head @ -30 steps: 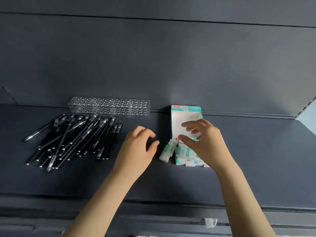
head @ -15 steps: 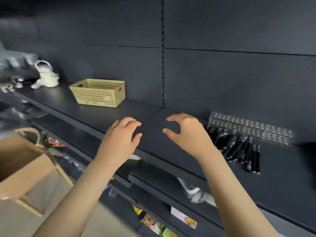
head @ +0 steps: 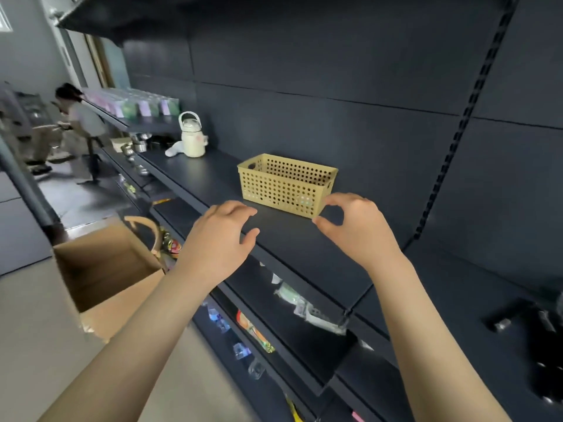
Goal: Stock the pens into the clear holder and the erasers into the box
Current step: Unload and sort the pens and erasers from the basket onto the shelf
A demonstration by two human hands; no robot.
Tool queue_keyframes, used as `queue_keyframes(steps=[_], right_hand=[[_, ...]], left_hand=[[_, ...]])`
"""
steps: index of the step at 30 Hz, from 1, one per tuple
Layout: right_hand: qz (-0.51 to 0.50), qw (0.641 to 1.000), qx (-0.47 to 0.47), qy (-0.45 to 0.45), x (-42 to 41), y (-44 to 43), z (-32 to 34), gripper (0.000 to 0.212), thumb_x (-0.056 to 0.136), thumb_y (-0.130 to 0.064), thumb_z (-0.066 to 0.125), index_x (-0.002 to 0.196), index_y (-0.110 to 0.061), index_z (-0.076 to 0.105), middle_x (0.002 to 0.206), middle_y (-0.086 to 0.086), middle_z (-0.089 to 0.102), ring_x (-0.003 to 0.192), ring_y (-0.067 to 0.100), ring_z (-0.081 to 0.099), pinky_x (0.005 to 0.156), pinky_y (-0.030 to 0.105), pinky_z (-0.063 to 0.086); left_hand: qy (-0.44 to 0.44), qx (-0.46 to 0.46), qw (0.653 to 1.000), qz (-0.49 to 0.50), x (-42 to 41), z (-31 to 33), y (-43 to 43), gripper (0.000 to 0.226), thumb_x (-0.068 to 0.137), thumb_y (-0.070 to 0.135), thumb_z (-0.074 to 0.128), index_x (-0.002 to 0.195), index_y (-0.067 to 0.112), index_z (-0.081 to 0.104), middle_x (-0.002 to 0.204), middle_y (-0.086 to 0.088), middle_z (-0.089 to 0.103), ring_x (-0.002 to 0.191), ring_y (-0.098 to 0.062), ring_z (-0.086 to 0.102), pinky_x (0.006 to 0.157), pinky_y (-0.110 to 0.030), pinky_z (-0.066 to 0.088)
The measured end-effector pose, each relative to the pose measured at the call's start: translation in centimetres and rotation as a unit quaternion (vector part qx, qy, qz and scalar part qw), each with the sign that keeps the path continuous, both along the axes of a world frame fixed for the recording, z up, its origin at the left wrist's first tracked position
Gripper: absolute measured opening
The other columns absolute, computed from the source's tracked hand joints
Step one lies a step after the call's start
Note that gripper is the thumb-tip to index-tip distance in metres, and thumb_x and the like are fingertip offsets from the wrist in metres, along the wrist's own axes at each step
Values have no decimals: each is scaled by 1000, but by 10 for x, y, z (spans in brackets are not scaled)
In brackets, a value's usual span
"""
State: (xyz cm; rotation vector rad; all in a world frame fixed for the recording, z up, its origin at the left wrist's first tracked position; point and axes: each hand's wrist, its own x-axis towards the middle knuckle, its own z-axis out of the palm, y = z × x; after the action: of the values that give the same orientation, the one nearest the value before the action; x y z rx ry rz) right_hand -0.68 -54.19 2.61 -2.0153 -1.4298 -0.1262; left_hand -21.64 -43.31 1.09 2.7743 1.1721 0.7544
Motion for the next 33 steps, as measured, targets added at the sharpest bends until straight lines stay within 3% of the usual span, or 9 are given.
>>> queue_keyframes(steps=[6,9,13,25,30,33], right_hand=[[6,1000,5,13,29,126,-6,43,90,-38,67,129,-22,61,129,-7,62,122,14,52,96,29,43],[1,1000,-12,18,46,182,-6,45,90,-40,66,131,-23,59,132,-7,60,123,14,53,101,33,46],[-18,999,-42,-1,68,239,-5,43,90,-43,63,128,-23,60,131,-4,61,117,15,57,95,35,49],[-102,985,-141,-13,114,345,-25,38,91,-41,61,124,-22,63,128,-3,62,116,18,58,96,39,49],[-117,970,-208,45,109,356,-43,46,92,-42,63,133,-21,57,131,-3,61,103,16,64,92,35,54],[-98,966,-228,71,101,351,-48,53,87,-47,67,133,-23,56,129,-6,61,115,13,58,100,33,47]], left_hand=[[6,0,1000,2,32,-1,117,40,97,34,51,136,24,53,138,5,51,124,-23,46,104,-40,40],[16,-7,1000,-11,58,-2,172,40,98,34,50,136,24,52,138,6,50,123,-21,46,104,-39,40],[17,-19,999,-23,86,-8,233,40,98,34,49,137,26,52,140,7,49,124,-20,46,106,-39,38],[27,-16,988,-150,183,-17,379,38,99,34,46,135,22,53,139,5,49,124,-21,46,103,-38,38],[44,-9,975,-216,211,-23,422,37,99,35,46,133,22,53,137,4,49,120,-21,48,100,-37,40],[48,7,968,-245,219,-26,438,40,99,34,48,136,21,50,142,2,46,127,-22,46,105,-39,36]])
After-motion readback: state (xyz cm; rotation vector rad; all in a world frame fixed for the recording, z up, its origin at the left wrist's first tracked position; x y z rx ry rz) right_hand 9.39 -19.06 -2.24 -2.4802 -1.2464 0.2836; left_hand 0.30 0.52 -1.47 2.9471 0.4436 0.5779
